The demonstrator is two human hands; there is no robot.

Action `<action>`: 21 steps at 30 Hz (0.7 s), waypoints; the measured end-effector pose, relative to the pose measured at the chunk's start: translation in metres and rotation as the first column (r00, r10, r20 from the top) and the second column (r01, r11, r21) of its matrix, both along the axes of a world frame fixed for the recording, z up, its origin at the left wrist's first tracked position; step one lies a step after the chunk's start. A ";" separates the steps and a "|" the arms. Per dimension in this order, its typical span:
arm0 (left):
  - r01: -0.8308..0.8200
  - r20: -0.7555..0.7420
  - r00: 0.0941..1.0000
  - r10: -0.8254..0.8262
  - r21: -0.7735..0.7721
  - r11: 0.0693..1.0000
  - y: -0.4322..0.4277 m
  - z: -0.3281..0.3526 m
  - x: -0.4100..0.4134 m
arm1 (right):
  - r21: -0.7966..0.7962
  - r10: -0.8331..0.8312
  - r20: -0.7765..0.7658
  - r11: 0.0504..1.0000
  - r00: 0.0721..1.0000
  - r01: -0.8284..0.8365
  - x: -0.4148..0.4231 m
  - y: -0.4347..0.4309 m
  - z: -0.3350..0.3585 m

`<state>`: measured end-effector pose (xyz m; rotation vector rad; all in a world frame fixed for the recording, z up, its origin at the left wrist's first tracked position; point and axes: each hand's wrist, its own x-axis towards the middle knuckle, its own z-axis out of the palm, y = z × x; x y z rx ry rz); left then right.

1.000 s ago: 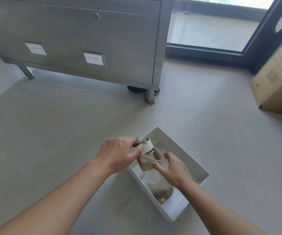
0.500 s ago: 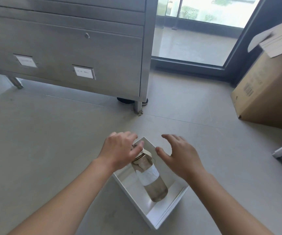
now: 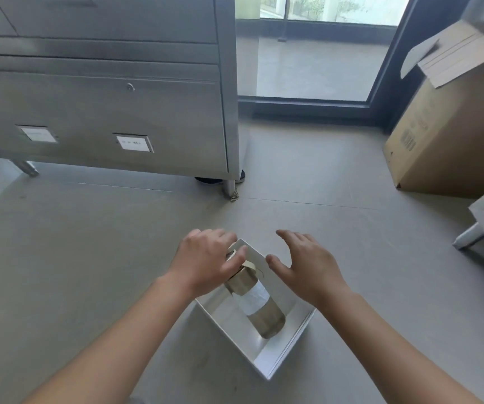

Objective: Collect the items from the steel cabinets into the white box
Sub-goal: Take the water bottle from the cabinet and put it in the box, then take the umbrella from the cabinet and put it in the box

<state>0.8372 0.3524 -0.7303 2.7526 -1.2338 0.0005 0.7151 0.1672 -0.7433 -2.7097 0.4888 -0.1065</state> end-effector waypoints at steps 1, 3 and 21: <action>0.015 -0.014 1.000 -0.015 -0.010 1.000 0.000 0.021 -0.003 | 0.016 -0.002 0.005 1.000 1.000 0.002 0.000 0.002 0.020; 0.030 -0.040 0.999 -0.031 -0.040 0.999 -0.001 0.074 -0.010 | 0.039 -0.007 0.026 0.999 1.000 0.006 0.000 0.003 0.071; -0.006 0.218 0.974 0.065 -0.260 0.966 -0.022 0.719 -0.008 | -0.080 0.058 0.240 0.996 0.969 -0.040 -0.001 -0.028 0.742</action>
